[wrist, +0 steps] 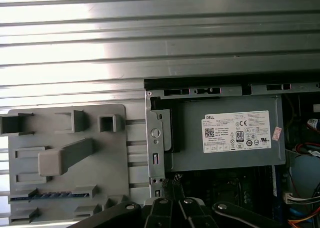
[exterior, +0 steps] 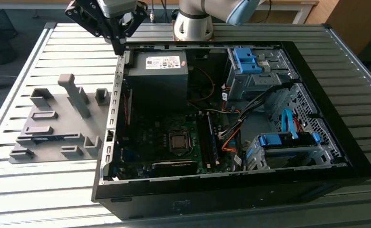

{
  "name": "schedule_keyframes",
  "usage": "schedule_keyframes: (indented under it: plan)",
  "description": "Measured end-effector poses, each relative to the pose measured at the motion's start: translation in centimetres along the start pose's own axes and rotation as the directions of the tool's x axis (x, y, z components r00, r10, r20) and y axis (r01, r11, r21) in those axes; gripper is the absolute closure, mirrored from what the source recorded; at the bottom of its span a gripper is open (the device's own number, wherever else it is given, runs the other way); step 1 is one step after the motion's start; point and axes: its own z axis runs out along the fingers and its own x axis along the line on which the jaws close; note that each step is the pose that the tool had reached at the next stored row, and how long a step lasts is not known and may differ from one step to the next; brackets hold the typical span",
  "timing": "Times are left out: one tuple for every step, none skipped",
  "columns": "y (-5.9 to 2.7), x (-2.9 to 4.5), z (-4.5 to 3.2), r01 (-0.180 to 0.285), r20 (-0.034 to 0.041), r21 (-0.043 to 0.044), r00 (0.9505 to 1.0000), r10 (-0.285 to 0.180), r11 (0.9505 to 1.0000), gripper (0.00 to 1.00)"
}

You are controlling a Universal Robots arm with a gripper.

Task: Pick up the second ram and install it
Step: 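Reach for the second ram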

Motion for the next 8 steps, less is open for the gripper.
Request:
schedule_keyframes:
  plan:
    - [0.0, 0.01, 0.0, 0.0, 0.0, 0.0, 1.0, 0.0, 1.0, 0.89]
    - [0.0, 0.01, 0.0, 0.0, 0.0, 0.0, 1.0, 0.0, 1.0, 0.89]
    - [0.0, 0.03, 0.0, 0.0, 0.0001, 0.0, 1.0, 0.0, 1.0, 0.89]
    - [0.0, 0.06, 0.0, 0.0, 0.0, 0.0, 1.0, 0.0, 1.0, 0.89]
    - [-0.01, 0.09, 0.0, 0.0, 0.0, 0.0, 1.0, 0.0, 1.0, 0.89]
    - [-0.01, 0.13, 0.0, 0.0, 0.0001, 0.0, 1.0, 0.0, 1.0, 0.89]
    - [-0.01, 0.18, 0.0, 0.0, 0.0, 0.0, 1.0, 0.0, 1.0, 0.89]
    - [-0.02, 0.22, -0.01, 0.0, 0.0, 0.0, 1.0, 0.0, 1.0, 0.89]
